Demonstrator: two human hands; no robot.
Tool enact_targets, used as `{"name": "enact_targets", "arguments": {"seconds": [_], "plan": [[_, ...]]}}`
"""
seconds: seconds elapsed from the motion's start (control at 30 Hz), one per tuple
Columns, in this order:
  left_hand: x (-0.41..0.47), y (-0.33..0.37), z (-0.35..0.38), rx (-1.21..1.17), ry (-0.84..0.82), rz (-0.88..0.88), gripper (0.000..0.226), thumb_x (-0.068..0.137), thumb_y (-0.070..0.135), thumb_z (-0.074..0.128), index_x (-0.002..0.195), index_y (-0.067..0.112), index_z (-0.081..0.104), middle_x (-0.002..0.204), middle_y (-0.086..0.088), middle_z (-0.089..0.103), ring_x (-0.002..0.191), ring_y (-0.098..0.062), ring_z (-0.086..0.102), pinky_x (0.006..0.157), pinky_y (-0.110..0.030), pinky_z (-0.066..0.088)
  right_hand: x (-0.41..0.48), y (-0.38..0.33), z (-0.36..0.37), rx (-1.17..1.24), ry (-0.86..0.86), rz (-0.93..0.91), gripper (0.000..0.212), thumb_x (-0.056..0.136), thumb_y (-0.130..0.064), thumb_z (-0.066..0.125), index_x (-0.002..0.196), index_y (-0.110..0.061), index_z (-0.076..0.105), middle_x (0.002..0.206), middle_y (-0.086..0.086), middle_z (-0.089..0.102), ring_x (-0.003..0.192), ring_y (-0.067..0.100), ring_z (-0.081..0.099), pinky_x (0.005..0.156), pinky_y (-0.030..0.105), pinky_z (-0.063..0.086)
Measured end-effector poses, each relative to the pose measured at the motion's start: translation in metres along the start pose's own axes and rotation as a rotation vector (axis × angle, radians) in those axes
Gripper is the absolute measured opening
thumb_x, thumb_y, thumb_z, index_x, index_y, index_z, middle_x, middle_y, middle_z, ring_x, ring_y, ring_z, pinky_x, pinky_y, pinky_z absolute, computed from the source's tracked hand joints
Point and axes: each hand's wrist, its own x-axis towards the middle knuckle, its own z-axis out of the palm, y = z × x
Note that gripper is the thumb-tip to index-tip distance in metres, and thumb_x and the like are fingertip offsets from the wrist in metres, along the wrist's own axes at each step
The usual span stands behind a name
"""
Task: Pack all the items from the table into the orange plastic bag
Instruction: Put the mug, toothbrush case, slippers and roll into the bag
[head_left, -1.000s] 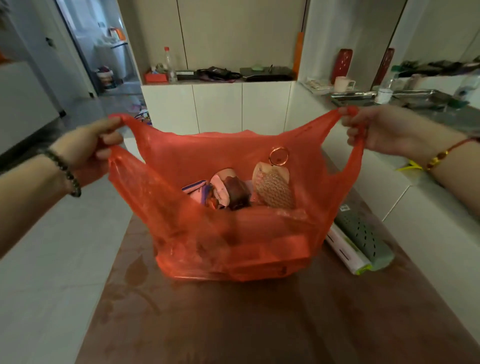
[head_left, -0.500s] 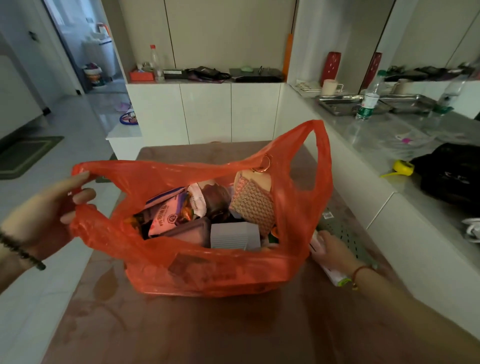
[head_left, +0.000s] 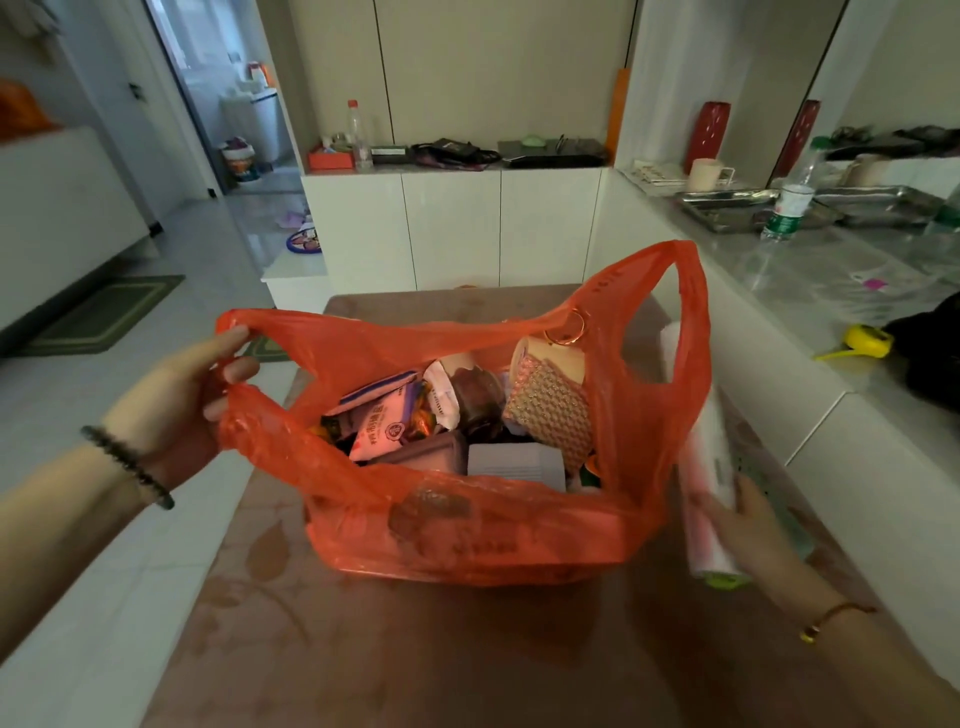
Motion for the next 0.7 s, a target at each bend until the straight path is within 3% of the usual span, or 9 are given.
{"name": "enact_targets", "arguments": {"seconds": [0.07, 0.17, 0.23, 0.3, 0.37, 0.43, 0.53, 0.63, 0.7], "plan": [[-0.006, 0.004, 0.009, 0.005, -0.011, 0.005, 0.026, 0.093, 0.029, 0.036, 0.069, 0.026, 0.048, 0.035, 0.009, 0.039, 0.022, -0.001, 0.027, 0.028, -0.006, 0.025, -0.007, -0.032, -0.028, 0.152, 0.181, -0.15, 0.043, 0.085, -0.01, 0.061, 0.125, -0.003, 0.045, 0.123, 0.023, 0.056, 0.107, 0.037, 0.056, 0.078, 0.036, 0.041], [-0.009, 0.009, 0.012, 0.004, -0.027, -0.006, 0.026, 0.093, 0.028, 0.036, 0.069, 0.026, 0.044, 0.034, 0.009, 0.039, 0.022, -0.001, 0.027, 0.03, -0.006, 0.023, -0.018, -0.099, -0.074, 0.25, 0.317, -0.397, 0.043, 0.083, -0.014, 0.062, 0.122, -0.015, 0.042, 0.117, 0.016, 0.055, 0.101, 0.027, 0.055, 0.078, 0.038, 0.048], [-0.009, 0.012, 0.013, -0.007, -0.036, -0.01, 0.026, 0.094, 0.028, 0.037, 0.069, 0.026, 0.044, 0.034, 0.009, 0.04, 0.023, -0.002, 0.027, 0.032, -0.007, 0.022, -0.032, -0.149, -0.094, 0.324, 0.338, -0.512, 0.05, 0.082, -0.016, 0.061, 0.127, -0.01, 0.039, 0.12, 0.013, 0.053, 0.091, 0.008, 0.057, 0.076, 0.024, 0.053], [-0.011, 0.014, 0.012, -0.018, -0.048, -0.005, 0.026, 0.094, 0.028, 0.038, 0.069, 0.026, 0.044, 0.035, 0.009, 0.041, 0.023, -0.002, 0.027, 0.032, -0.007, 0.023, -0.051, -0.194, -0.1, 0.358, 0.328, -0.668, 0.057, 0.081, -0.016, 0.06, 0.129, 0.0, 0.036, 0.114, 0.004, 0.053, 0.077, -0.015, 0.058, 0.064, 0.0, 0.046], [-0.011, 0.015, 0.011, -0.018, -0.046, -0.001, 0.025, 0.093, 0.029, 0.04, 0.069, 0.027, 0.045, 0.036, 0.009, 0.042, 0.024, -0.002, 0.027, 0.033, -0.008, 0.024, -0.073, -0.231, -0.092, 0.326, 0.242, -0.831, 0.055, 0.077, -0.015, 0.062, 0.124, -0.001, 0.038, 0.103, -0.006, 0.052, 0.081, -0.025, 0.054, 0.065, -0.005, 0.041], [-0.013, 0.017, 0.009, -0.012, -0.043, 0.004, 0.024, 0.093, 0.03, 0.041, 0.07, 0.027, 0.045, 0.037, 0.01, 0.042, 0.025, -0.002, 0.027, 0.034, -0.008, 0.024, -0.091, -0.254, -0.072, 0.248, 0.075, -0.91, 0.055, 0.072, -0.016, 0.068, 0.118, -0.015, 0.037, 0.096, -0.017, 0.052, 0.082, -0.02, 0.056, 0.068, -0.003, 0.042], [-0.016, 0.019, 0.008, -0.025, -0.053, 0.012, 0.024, 0.093, 0.03, 0.042, 0.07, 0.027, 0.045, 0.037, 0.011, 0.044, 0.026, -0.002, 0.028, 0.035, -0.009, 0.024, -0.098, -0.255, -0.026, -0.033, -0.09, -0.849, 0.05, 0.065, -0.012, 0.076, 0.102, -0.018, 0.043, 0.082, -0.02, 0.051, 0.068, -0.004, 0.055, 0.057, -0.001, 0.041], [-0.019, 0.02, 0.006, -0.029, -0.044, 0.018, 0.023, 0.093, 0.03, 0.042, 0.07, 0.026, 0.045, 0.038, 0.011, 0.045, 0.027, -0.001, 0.028, 0.036, -0.01, 0.025, -0.096, -0.227, 0.017, -0.301, -0.231, -0.733, 0.03, 0.063, -0.002, 0.074, 0.073, -0.015, 0.049, 0.057, -0.01, 0.055, 0.058, 0.027, 0.053, 0.053, 0.031, 0.046], [-0.02, 0.021, 0.004, -0.042, -0.038, 0.022, 0.023, 0.093, 0.029, 0.042, 0.071, 0.026, 0.044, 0.038, 0.01, 0.045, 0.027, -0.001, 0.028, 0.036, -0.01, 0.025, -0.082, -0.21, 0.029, -0.435, -0.336, -0.733, 0.035, 0.061, -0.008, 0.074, 0.089, -0.014, 0.054, 0.082, 0.003, 0.061, 0.083, 0.033, 0.059, 0.068, 0.039, 0.05]]}}
